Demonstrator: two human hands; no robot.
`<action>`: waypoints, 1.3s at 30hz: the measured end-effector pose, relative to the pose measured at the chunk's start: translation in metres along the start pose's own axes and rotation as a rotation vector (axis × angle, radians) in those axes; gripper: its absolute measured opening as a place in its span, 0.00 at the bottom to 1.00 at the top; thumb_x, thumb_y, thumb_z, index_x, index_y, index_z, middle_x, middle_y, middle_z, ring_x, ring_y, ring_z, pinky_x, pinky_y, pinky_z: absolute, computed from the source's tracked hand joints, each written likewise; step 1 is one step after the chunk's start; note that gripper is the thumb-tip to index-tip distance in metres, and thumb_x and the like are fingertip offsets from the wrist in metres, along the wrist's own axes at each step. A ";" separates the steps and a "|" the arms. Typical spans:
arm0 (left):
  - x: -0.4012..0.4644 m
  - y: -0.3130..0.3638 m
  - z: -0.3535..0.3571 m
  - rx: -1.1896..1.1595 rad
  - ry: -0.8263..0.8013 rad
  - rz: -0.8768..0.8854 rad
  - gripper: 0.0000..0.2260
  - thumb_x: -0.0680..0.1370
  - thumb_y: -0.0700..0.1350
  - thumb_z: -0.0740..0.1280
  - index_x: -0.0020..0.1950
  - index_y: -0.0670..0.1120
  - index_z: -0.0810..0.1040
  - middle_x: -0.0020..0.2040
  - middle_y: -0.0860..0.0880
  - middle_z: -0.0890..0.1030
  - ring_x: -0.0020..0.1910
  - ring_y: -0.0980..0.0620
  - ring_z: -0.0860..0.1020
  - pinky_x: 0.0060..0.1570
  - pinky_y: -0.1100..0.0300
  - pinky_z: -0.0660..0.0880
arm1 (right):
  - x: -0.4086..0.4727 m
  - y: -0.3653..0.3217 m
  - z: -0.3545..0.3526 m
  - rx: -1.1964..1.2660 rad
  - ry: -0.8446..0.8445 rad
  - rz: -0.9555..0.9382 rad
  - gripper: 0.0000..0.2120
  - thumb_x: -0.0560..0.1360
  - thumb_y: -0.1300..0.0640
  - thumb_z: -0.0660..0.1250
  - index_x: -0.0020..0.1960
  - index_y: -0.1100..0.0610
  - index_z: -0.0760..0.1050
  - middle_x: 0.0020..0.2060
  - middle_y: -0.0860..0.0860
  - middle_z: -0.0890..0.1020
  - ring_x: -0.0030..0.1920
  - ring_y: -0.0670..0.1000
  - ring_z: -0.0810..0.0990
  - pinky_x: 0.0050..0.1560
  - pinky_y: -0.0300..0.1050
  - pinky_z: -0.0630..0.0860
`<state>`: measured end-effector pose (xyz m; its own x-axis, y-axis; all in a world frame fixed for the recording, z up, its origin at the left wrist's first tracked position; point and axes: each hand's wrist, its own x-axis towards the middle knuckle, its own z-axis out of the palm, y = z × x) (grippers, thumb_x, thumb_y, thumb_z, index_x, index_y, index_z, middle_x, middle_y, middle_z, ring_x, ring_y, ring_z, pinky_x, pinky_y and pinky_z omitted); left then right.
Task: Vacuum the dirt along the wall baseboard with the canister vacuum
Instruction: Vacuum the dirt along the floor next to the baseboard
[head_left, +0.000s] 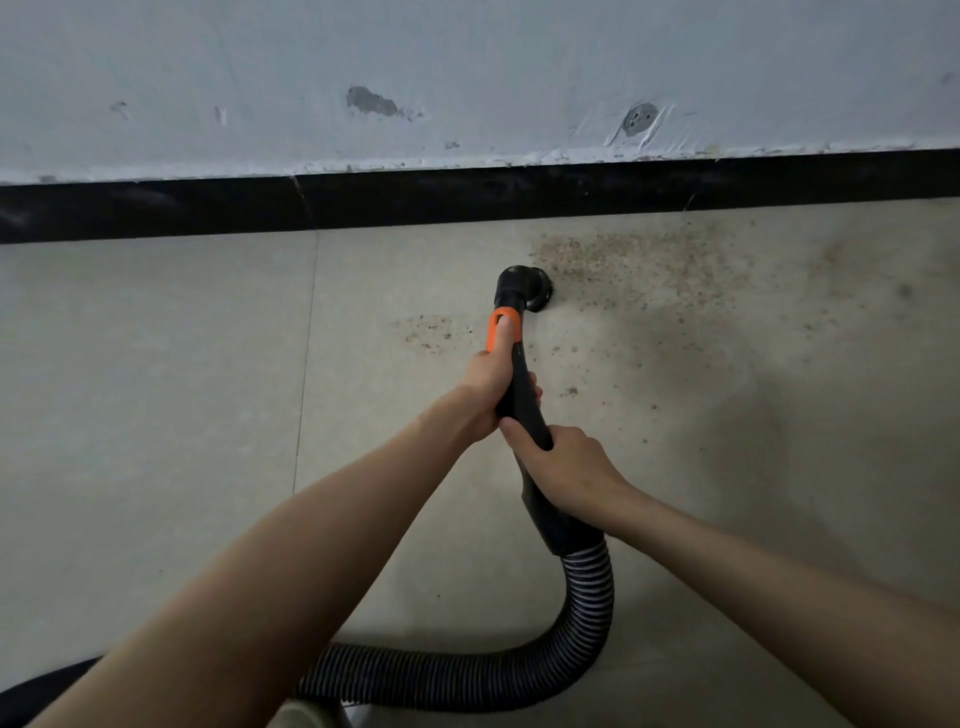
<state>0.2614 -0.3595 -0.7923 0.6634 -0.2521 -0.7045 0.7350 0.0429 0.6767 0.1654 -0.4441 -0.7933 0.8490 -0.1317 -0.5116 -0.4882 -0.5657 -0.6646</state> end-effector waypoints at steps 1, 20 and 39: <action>0.002 0.000 0.005 0.015 -0.001 0.003 0.23 0.78 0.64 0.56 0.47 0.43 0.70 0.36 0.44 0.74 0.30 0.49 0.74 0.32 0.57 0.76 | 0.001 0.003 -0.003 0.006 0.003 0.007 0.25 0.75 0.33 0.57 0.34 0.53 0.69 0.30 0.48 0.76 0.31 0.47 0.76 0.32 0.40 0.70; -0.014 0.013 -0.101 -0.182 0.421 0.119 0.22 0.78 0.62 0.59 0.47 0.42 0.69 0.35 0.45 0.73 0.28 0.50 0.75 0.29 0.58 0.74 | 0.024 -0.071 0.042 -0.081 -0.332 -0.196 0.24 0.77 0.34 0.58 0.35 0.53 0.70 0.32 0.49 0.78 0.35 0.49 0.78 0.36 0.42 0.72; -0.039 -0.032 -0.076 -0.095 0.226 0.050 0.24 0.78 0.64 0.57 0.51 0.42 0.69 0.35 0.44 0.74 0.25 0.50 0.77 0.27 0.60 0.75 | -0.034 -0.025 0.047 -0.012 -0.244 -0.111 0.23 0.76 0.33 0.57 0.39 0.53 0.69 0.36 0.53 0.82 0.40 0.55 0.82 0.49 0.53 0.78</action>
<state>0.2225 -0.2774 -0.8032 0.7062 -0.0250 -0.7076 0.7031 0.1430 0.6966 0.1398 -0.3875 -0.7844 0.8227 0.1313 -0.5531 -0.3910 -0.5757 -0.7181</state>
